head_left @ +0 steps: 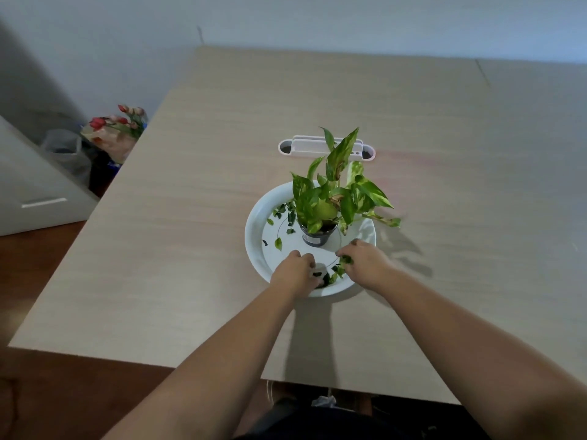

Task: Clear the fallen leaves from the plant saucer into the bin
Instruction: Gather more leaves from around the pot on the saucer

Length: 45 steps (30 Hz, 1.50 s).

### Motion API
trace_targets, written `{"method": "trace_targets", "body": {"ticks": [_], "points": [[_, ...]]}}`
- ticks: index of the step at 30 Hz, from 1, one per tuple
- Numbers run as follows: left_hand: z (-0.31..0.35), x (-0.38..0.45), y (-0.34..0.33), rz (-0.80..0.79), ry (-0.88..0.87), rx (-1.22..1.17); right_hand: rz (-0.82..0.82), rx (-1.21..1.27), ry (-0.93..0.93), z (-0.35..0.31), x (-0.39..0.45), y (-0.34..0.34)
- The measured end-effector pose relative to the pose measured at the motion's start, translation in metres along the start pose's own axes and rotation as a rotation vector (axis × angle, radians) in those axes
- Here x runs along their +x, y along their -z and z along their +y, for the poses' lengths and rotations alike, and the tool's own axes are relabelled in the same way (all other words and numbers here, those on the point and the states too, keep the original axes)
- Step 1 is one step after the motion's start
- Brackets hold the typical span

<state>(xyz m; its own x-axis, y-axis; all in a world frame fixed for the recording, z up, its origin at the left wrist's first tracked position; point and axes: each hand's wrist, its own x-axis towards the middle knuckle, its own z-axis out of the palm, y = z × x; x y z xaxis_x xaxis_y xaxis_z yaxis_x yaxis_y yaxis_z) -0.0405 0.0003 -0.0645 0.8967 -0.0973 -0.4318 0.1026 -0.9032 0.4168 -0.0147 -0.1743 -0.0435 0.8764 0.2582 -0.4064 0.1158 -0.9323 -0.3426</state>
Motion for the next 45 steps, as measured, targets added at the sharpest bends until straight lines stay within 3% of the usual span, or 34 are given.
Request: {"method": "trace_targets", "body": {"ticks": [8, 17, 27, 39, 45], "points": [[0.008, 0.004, -0.006, 0.054, 0.079, 0.03, -0.041, -0.119, -0.05, -0.016, 0.014, -0.015], [-0.005, 0.004, -0.002, 0.082, 0.017, -0.009, -0.022, -0.034, -0.036, -0.017, 0.01, -0.021], [-0.012, 0.006, 0.0, 0.065, 0.003, 0.006, -0.01, -0.099, -0.076, -0.025, 0.016, -0.03], [-0.009, 0.006, 0.0, 0.059, 0.012, 0.054, -0.109, -0.137, -0.057, -0.018, 0.029, -0.029], [-0.018, 0.004, 0.015, 0.006, 0.005, 0.079, -0.064, 0.02, -0.062, -0.014, 0.025, -0.026]]}}
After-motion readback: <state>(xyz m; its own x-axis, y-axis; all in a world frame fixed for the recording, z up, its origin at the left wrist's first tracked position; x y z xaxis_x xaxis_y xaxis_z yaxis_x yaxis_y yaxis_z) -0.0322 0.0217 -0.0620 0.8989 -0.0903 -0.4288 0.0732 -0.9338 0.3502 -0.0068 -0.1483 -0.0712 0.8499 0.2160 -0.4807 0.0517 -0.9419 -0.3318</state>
